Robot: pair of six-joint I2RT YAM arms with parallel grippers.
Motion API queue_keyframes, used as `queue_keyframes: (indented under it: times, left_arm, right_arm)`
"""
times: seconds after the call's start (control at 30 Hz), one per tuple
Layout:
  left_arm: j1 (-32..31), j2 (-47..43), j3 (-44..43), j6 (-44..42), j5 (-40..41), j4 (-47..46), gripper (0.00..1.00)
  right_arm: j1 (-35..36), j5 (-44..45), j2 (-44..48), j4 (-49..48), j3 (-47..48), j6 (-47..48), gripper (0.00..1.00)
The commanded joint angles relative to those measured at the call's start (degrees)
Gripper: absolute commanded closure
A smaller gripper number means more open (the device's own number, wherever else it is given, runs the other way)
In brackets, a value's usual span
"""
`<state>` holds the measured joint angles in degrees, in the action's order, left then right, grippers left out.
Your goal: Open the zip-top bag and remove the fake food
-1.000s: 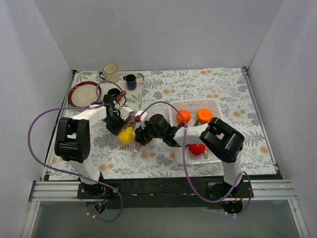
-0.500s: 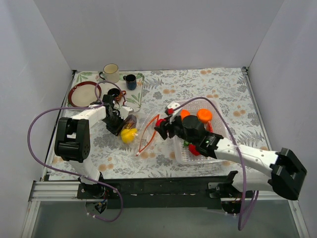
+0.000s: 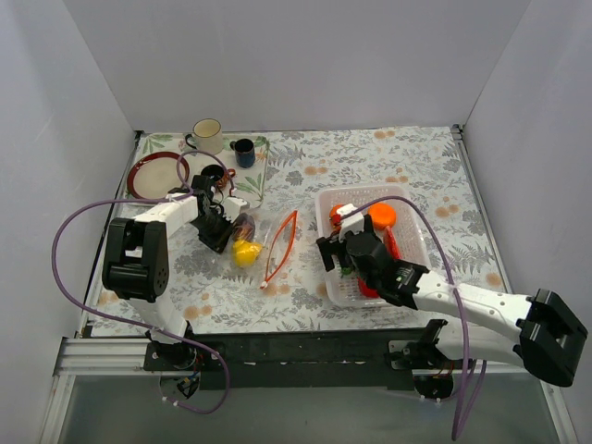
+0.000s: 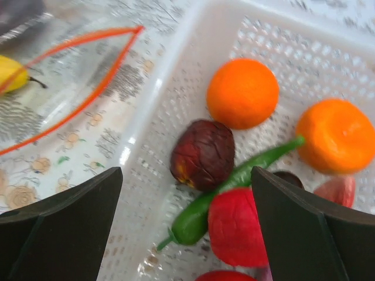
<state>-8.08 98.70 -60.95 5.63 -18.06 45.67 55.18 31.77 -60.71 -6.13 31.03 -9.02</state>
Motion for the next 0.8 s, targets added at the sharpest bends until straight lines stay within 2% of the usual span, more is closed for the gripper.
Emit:
queue_keyframes:
  times: [0.0, 0.23, 0.4, 0.57, 0.63, 0.67, 0.77]
  left_arm:
    - [-0.01, 0.09, -2.42, 0.87, -1.71, 0.65, 1.0]
    - [-0.01, 0.45, -1.81, 0.7, -0.39, -0.05, 1.0]
    - [-0.01, 0.01, -1.19, 0.08, 0.48, -0.49, 1.0]
    - [-0.01, -0.43, -2.15, 0.17, 0.57, 0.29, 1.0]
    - [-0.01, -0.26, -4.61, 0.09, -0.3, 3.71, 1.0]
    - [-0.01, 0.0, -6.01, 0.17, -1.09, 5.38, 0.97]
    - [0.08, -0.87, -9.71, 0.35, -3.11, 9.34, 0.68]
  right_arm:
    - [4.85, -2.82, -5.54, -9.58, 4.92, 8.39, 0.01]
    - [7.49, -10.76, -21.19, -22.07, 10.18, 14.64, 0.02]
    - [7.31, -13.56, -33.66, -23.22, 17.04, 17.27, 0.02]
    - [6.26, -17.7, -39.92, -23.93, 21.7, 17.11, 0.01]
    - [6.08, -19.55, -41.42, -23.93, 23.02, 16.84, 0.02]
    - [5.91, -20.25, -41.86, -24.19, 23.2, 16.4, 0.02]
    - [5.73, -22.8, -42.47, -24.54, 23.29, 15.44, 0.01]
